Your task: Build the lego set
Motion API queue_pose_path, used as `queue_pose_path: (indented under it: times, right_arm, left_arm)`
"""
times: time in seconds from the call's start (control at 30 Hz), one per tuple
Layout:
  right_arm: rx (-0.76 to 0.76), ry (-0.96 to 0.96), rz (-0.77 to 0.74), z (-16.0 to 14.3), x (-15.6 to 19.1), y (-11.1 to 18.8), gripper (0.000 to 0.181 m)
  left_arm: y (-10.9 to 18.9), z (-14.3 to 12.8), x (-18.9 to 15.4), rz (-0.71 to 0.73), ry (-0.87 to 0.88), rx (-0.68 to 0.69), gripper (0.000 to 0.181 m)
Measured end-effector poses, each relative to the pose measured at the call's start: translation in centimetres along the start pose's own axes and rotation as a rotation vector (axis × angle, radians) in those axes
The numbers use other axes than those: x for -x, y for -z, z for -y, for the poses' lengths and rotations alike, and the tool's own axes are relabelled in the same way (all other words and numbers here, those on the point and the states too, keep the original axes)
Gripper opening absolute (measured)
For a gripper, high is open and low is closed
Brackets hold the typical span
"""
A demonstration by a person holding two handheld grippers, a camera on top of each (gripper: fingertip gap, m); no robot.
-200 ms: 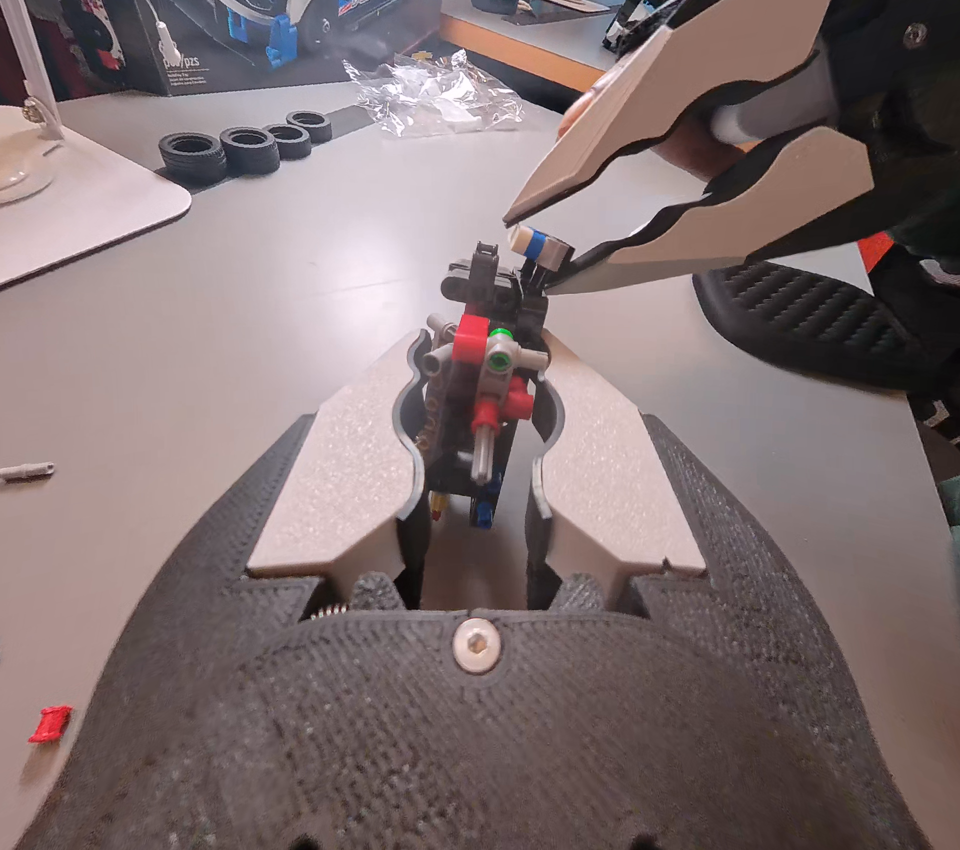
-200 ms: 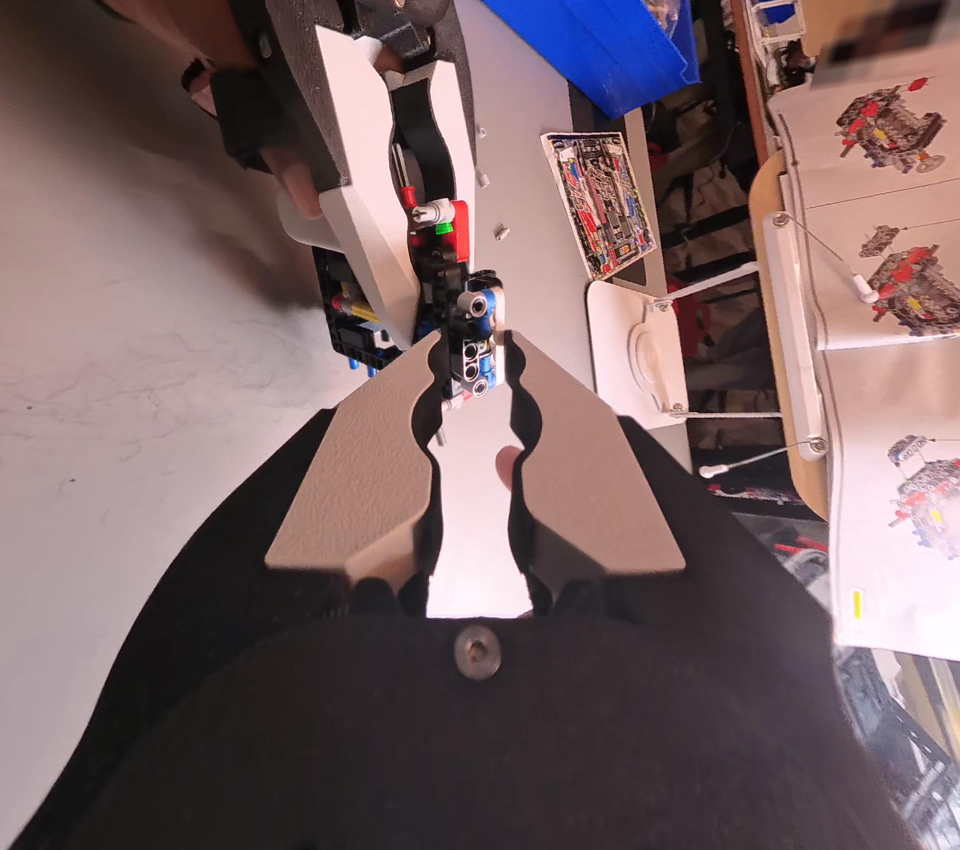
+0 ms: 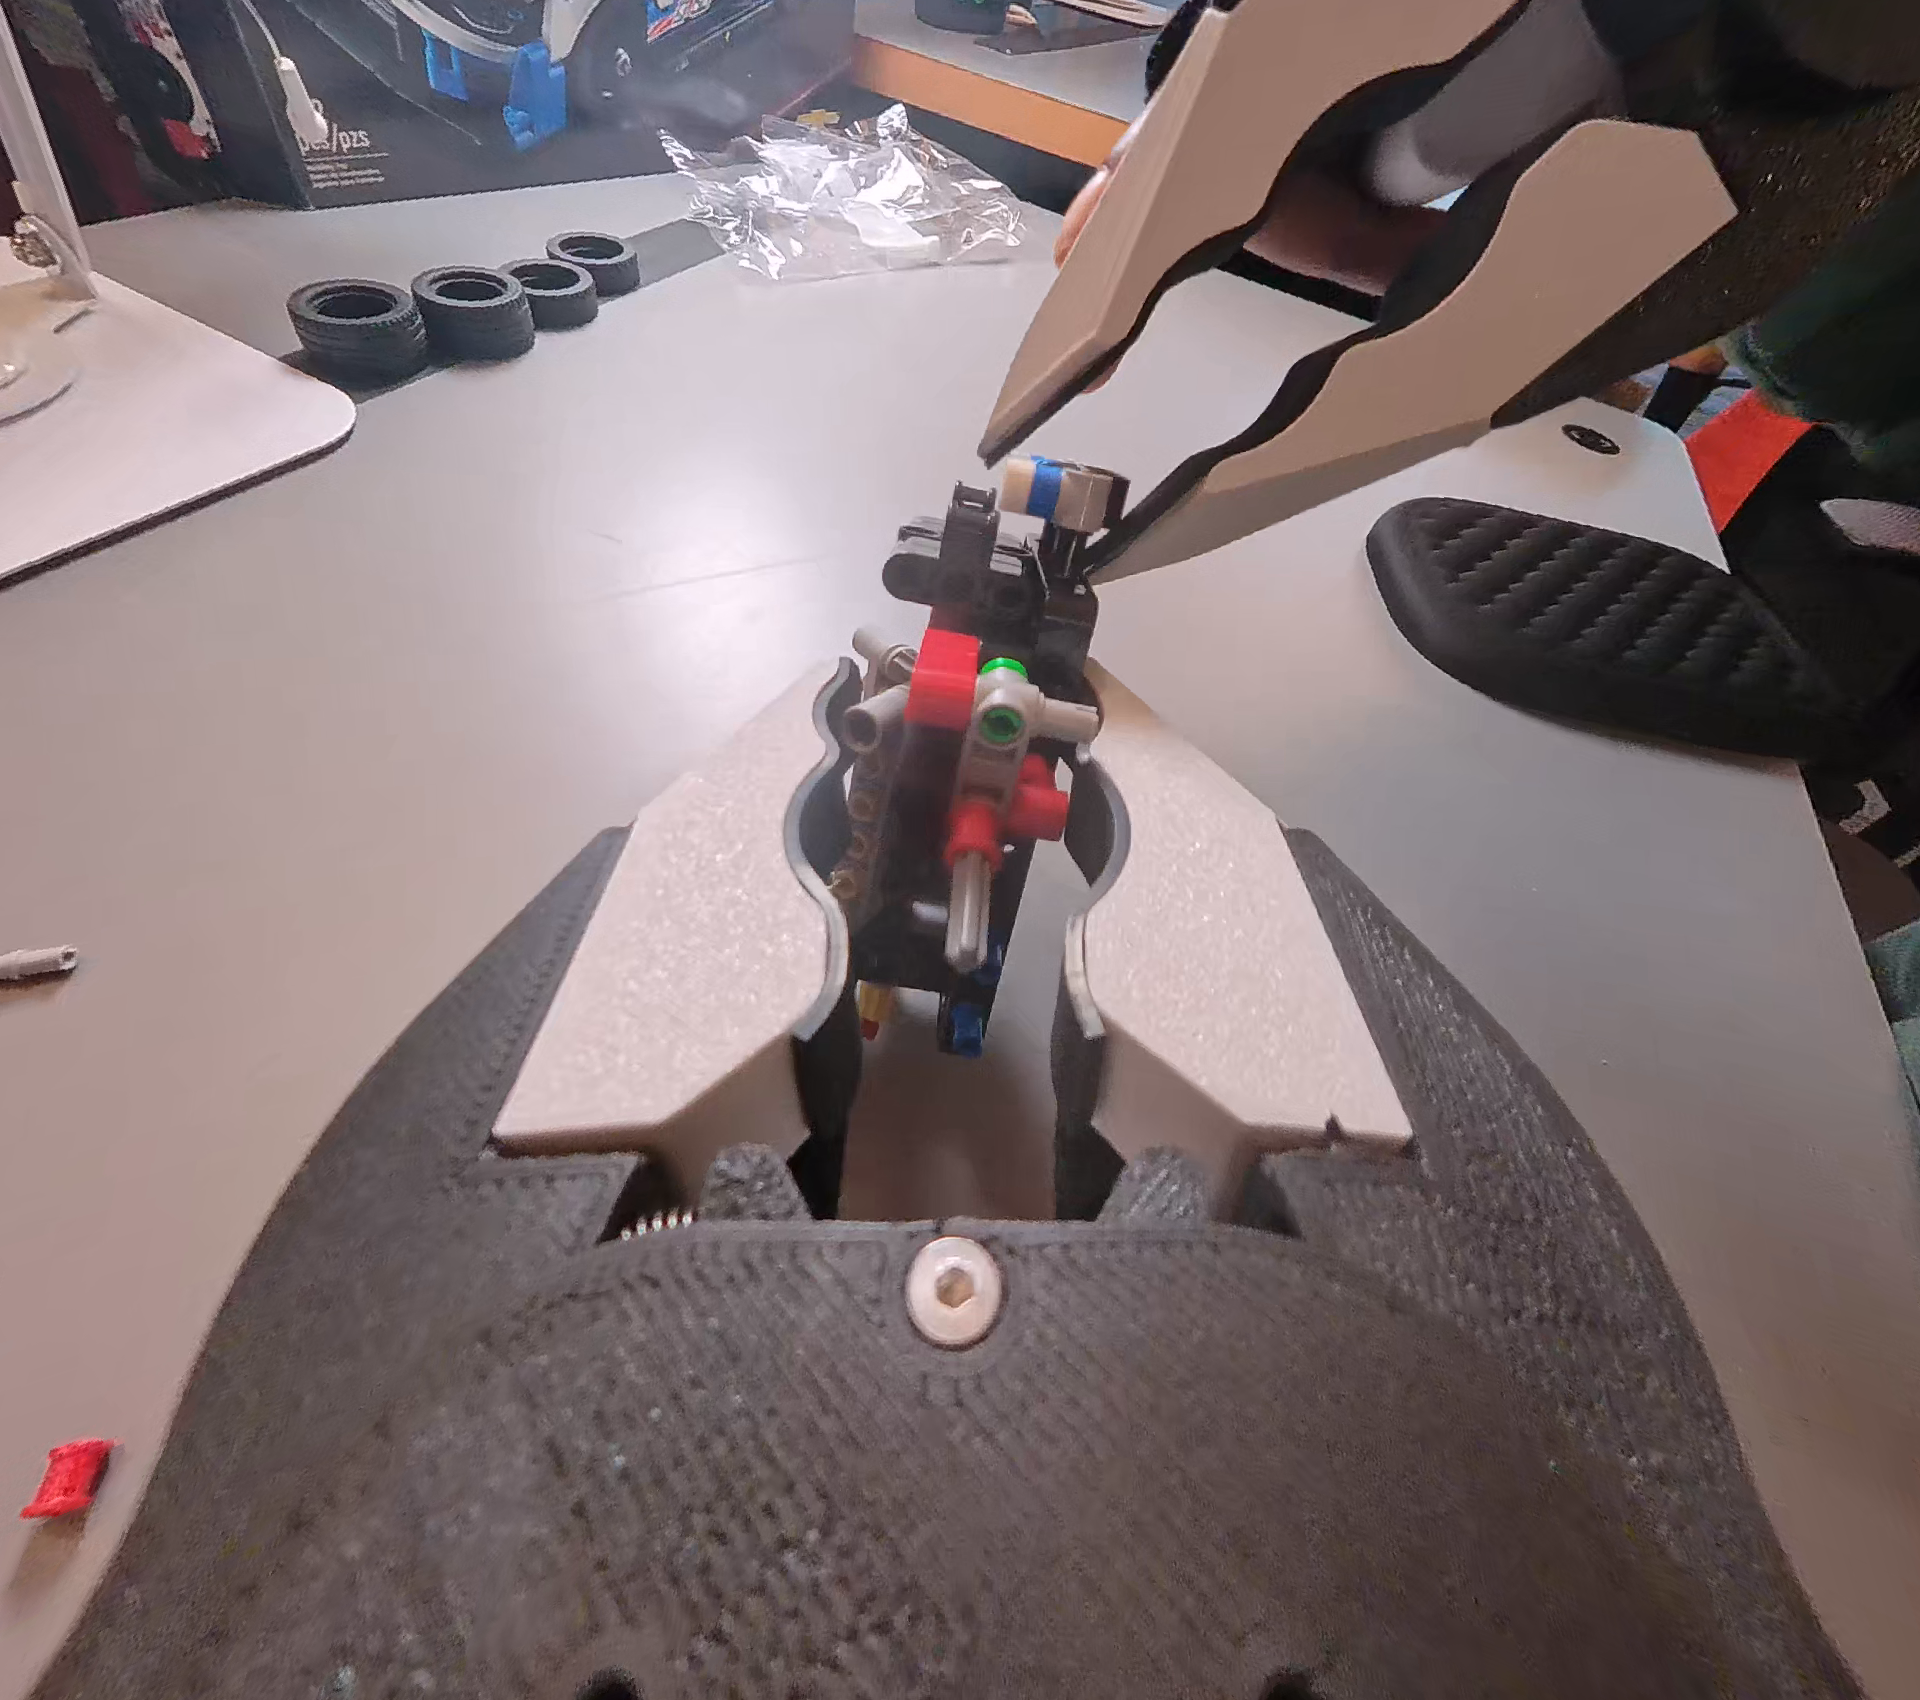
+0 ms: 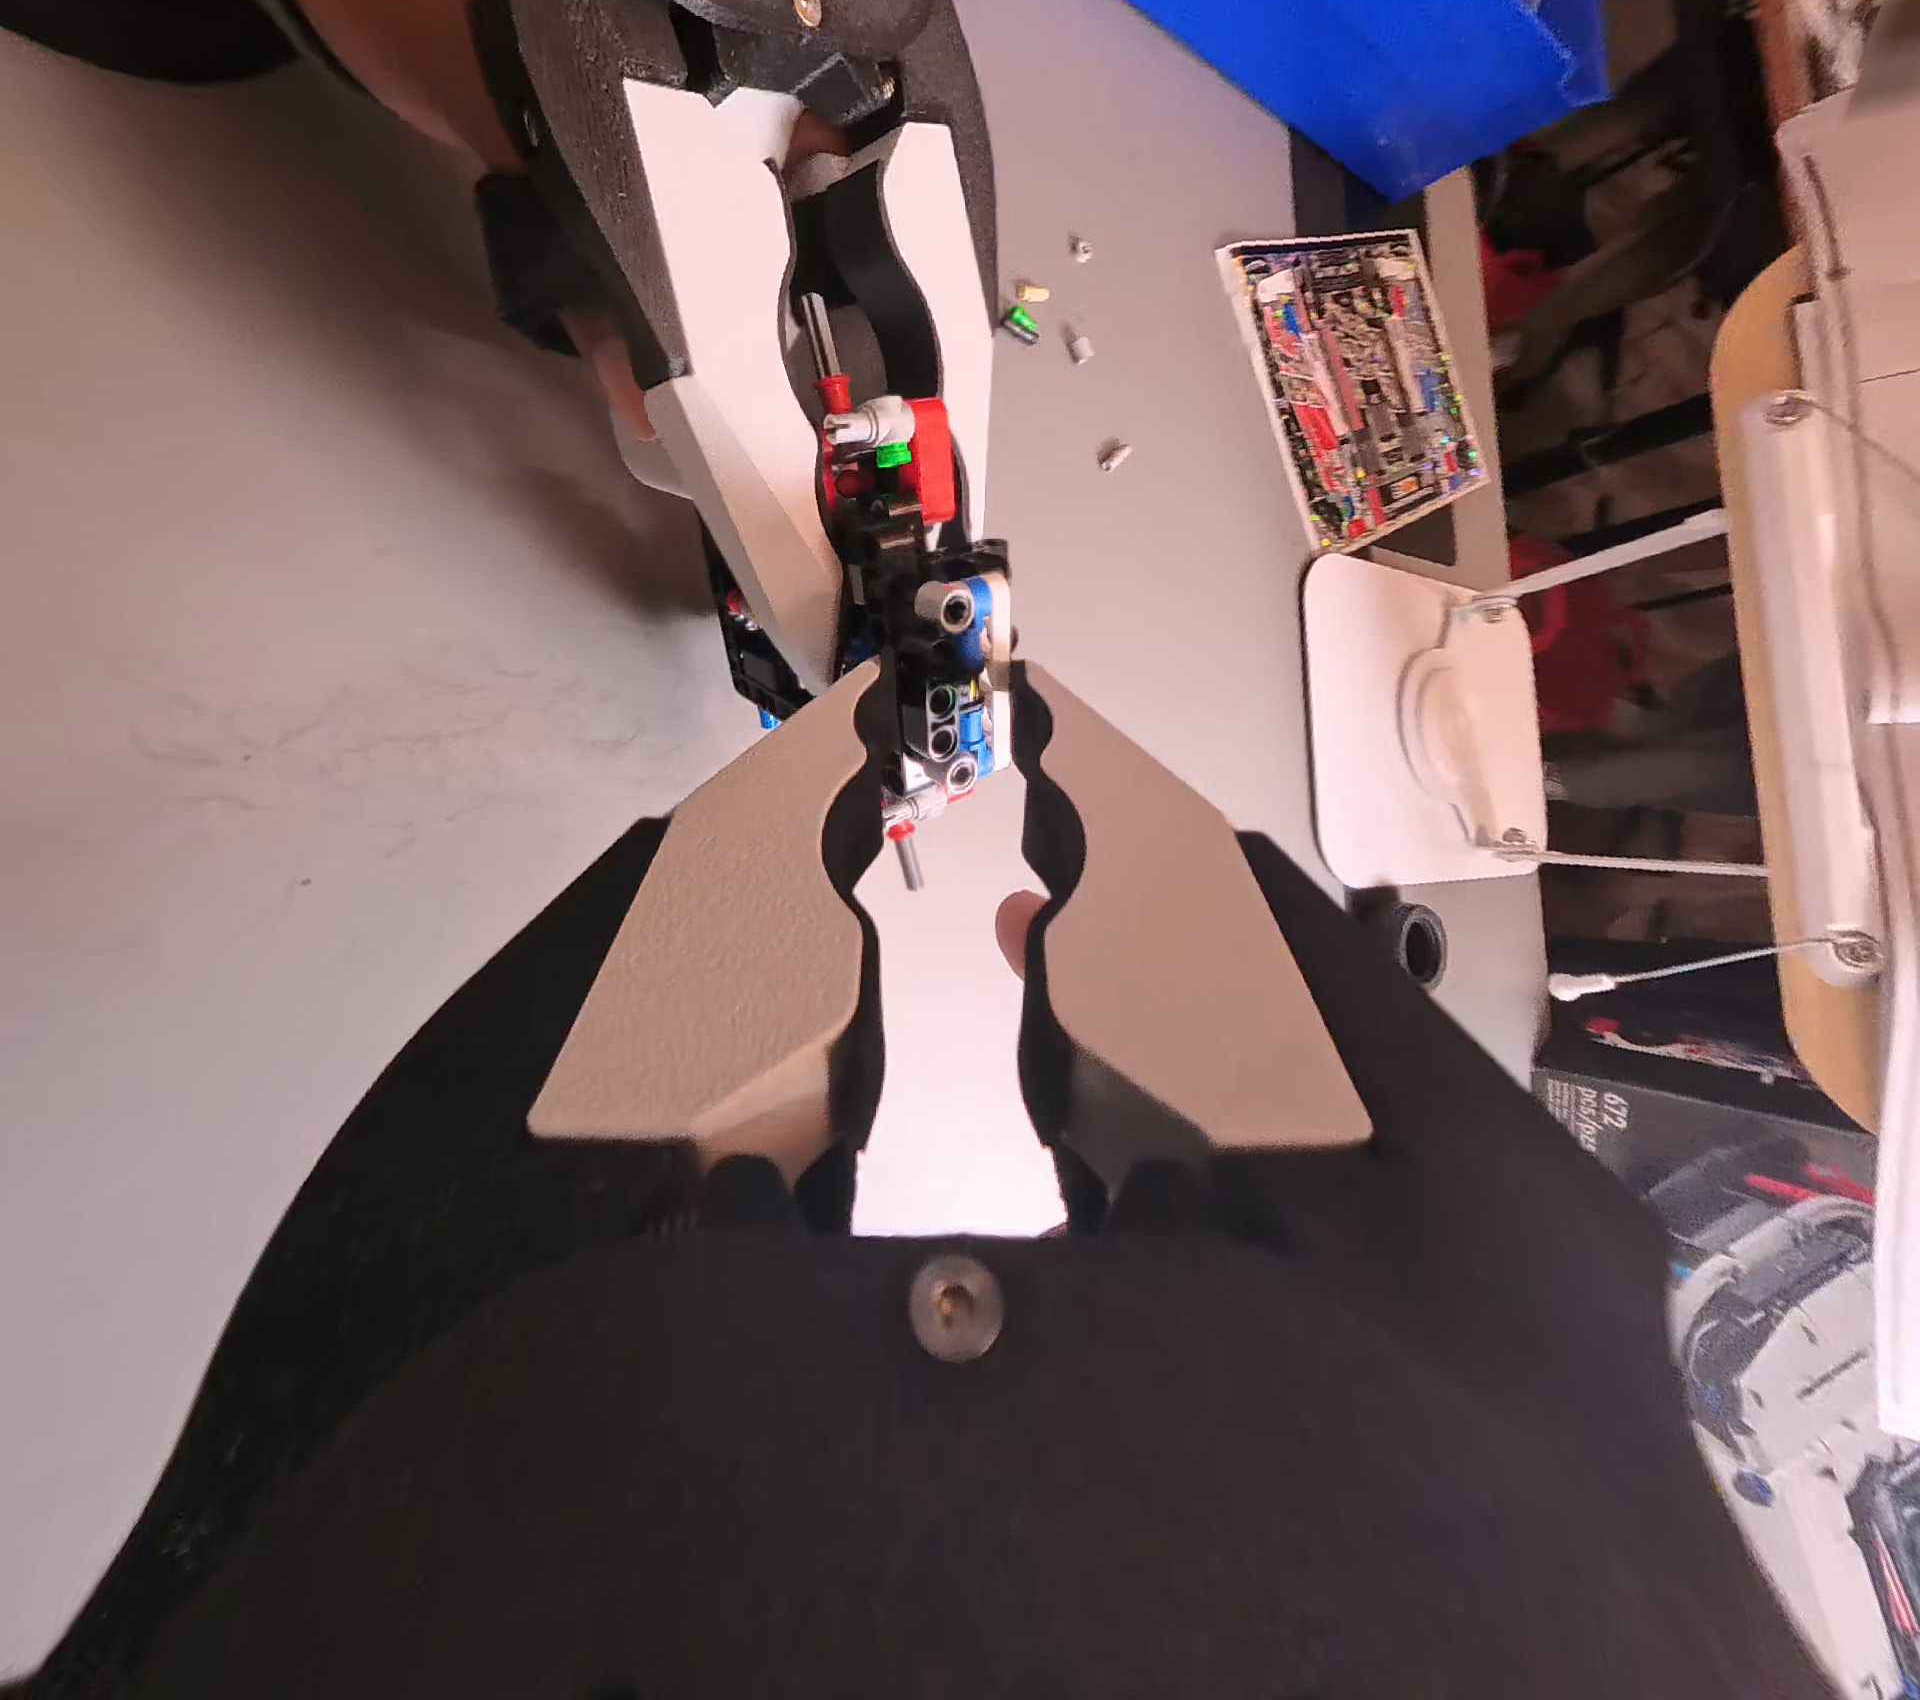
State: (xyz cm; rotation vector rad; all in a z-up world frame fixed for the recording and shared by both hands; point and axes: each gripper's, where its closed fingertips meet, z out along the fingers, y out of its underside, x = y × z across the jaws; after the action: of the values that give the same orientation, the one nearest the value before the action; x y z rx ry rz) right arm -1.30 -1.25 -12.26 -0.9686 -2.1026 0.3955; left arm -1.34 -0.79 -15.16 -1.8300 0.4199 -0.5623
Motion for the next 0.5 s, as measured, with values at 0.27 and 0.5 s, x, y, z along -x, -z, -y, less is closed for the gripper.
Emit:
queue_pose_path:
  times: [0.27,0.5]
  right_arm:
    - [0.035,0.002,0.051,0.24,0.47,-0.2,0.028]
    - [0.01,-0.003,0.031,0.65,0.13,0.14,0.03]
  left_arm:
    - [0.06,0.07,-0.21,-0.024,0.023,-0.026,0.037]
    - [0.3,0.17,-0.15,-0.041,0.05,-0.043,0.037]
